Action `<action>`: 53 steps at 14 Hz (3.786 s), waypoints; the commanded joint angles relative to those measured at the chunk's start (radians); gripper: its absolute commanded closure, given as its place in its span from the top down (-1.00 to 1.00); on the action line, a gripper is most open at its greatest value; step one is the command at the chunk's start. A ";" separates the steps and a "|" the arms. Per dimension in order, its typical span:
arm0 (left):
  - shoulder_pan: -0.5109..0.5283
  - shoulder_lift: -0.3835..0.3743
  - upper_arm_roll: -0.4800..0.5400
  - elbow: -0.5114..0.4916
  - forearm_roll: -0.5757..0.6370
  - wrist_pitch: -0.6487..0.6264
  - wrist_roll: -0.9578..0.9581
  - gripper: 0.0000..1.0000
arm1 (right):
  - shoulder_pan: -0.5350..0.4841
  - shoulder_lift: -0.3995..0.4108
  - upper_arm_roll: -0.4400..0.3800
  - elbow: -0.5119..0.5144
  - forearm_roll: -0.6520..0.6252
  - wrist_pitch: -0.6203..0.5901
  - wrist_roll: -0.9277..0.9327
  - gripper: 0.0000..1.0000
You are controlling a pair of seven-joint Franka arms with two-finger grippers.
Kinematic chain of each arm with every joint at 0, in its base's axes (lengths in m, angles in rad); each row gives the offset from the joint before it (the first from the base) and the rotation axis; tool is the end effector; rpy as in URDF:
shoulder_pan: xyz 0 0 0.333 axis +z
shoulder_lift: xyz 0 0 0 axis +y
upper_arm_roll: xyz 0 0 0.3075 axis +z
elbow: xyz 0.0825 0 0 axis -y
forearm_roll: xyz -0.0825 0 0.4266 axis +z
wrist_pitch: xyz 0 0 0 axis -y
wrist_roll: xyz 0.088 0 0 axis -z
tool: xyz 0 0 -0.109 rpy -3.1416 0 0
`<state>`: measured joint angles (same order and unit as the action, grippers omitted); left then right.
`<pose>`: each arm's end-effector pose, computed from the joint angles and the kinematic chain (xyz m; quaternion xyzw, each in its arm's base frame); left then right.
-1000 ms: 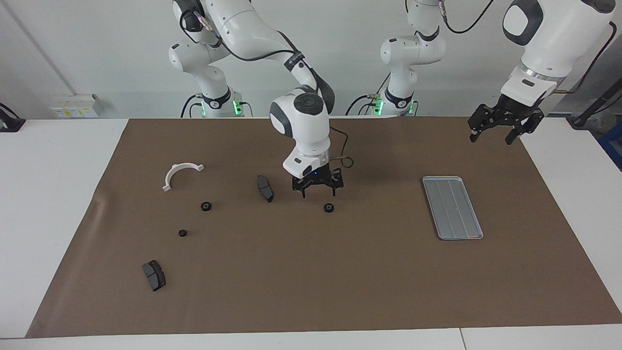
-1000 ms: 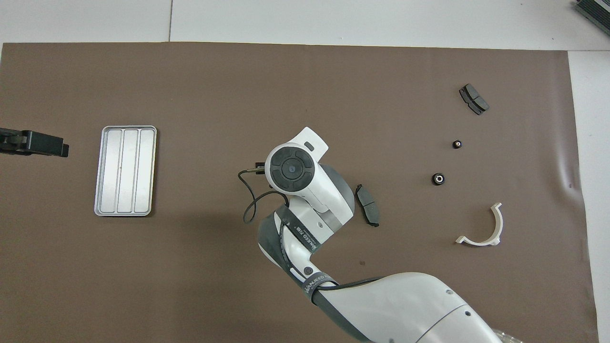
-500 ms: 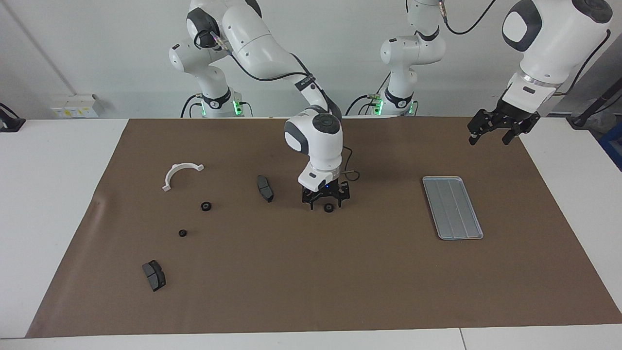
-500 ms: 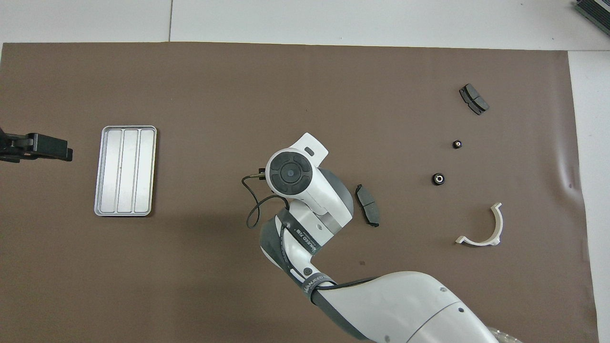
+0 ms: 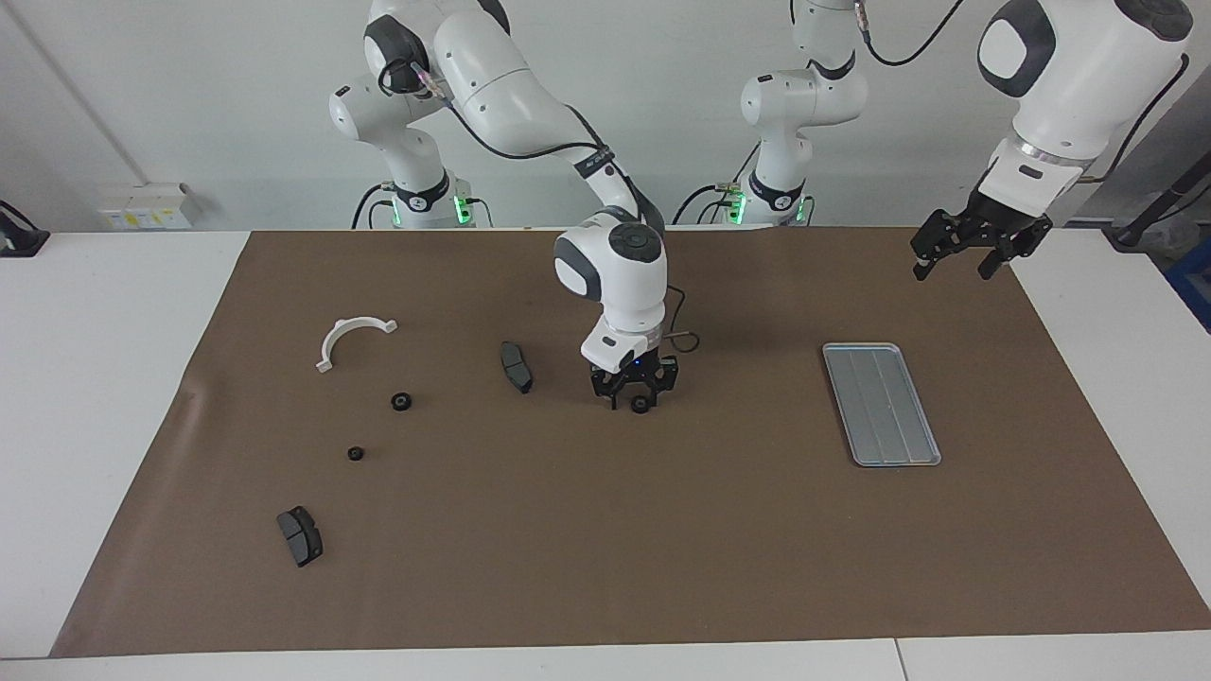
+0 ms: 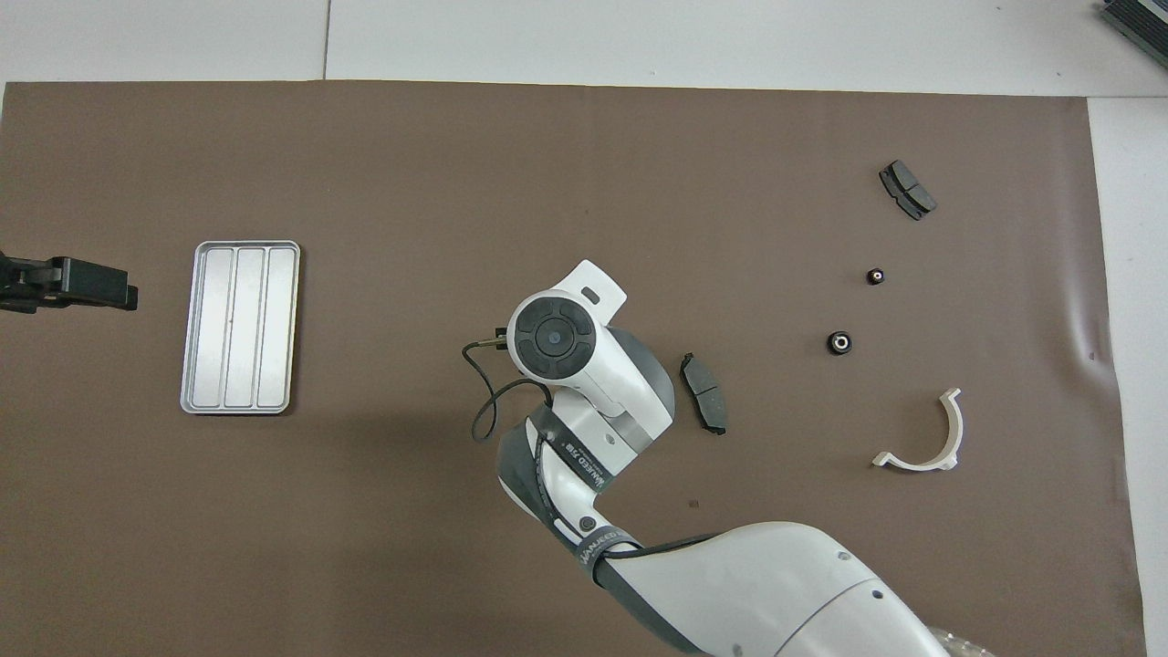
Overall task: Place bearing gear from tray to pile
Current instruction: 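Grasp the third black bearing at mid-table with the right gripper, then carry the bearing with the right gripper to the pile and release it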
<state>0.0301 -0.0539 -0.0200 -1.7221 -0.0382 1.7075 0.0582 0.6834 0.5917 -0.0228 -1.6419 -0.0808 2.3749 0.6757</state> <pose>0.5906 0.0021 0.5797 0.9994 -0.0218 0.0203 0.0178 0.5756 0.4483 0.2494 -0.9966 -0.0219 -0.0778 0.0152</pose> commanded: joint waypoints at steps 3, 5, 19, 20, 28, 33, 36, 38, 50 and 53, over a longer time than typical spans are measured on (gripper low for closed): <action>-0.004 -0.030 0.009 -0.033 0.001 0.004 -0.011 1.00 | 0.008 -0.007 0.001 -0.016 -0.017 0.023 0.010 0.36; -0.004 -0.030 0.009 -0.033 0.001 0.004 -0.011 1.00 | 0.008 -0.007 0.001 -0.016 -0.017 0.023 0.010 0.13; -0.006 -0.030 0.009 -0.033 0.001 0.004 -0.011 1.00 | -0.048 -0.084 -0.002 0.014 0.001 -0.078 0.028 -1.00; -0.006 -0.030 0.009 -0.033 0.001 0.004 -0.011 1.00 | -0.077 -0.119 -0.002 0.004 0.001 -0.092 0.019 -1.00; -0.006 -0.030 0.009 -0.033 0.001 0.004 -0.011 1.00 | -0.358 -0.194 0.000 -0.015 0.001 -0.224 -0.253 -1.00; -0.006 -0.030 0.009 -0.033 0.001 0.004 -0.011 1.00 | -0.519 -0.185 0.000 -0.114 0.001 -0.137 -0.450 -1.00; -0.006 -0.030 0.009 -0.033 0.001 0.004 -0.011 1.00 | -0.559 -0.171 0.000 -0.171 0.007 -0.057 -0.463 -1.00; -0.006 -0.030 0.009 -0.033 0.001 0.004 -0.011 1.00 | -0.568 -0.158 0.000 -0.171 0.082 -0.054 -0.476 -1.00; -0.006 -0.030 0.009 -0.033 0.001 0.004 -0.011 1.00 | -0.565 -0.200 -0.005 -0.153 0.084 -0.052 -0.495 1.00; -0.007 -0.030 0.009 -0.033 0.001 0.004 -0.011 1.00 | -0.576 -0.288 -0.012 -0.148 0.081 -0.091 -0.495 1.00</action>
<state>0.0307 -0.0540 -0.0165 -1.7223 -0.0382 1.7075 0.0581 0.1239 0.3717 -0.0373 -1.7771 -0.0054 2.3174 0.2076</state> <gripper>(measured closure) 0.000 0.000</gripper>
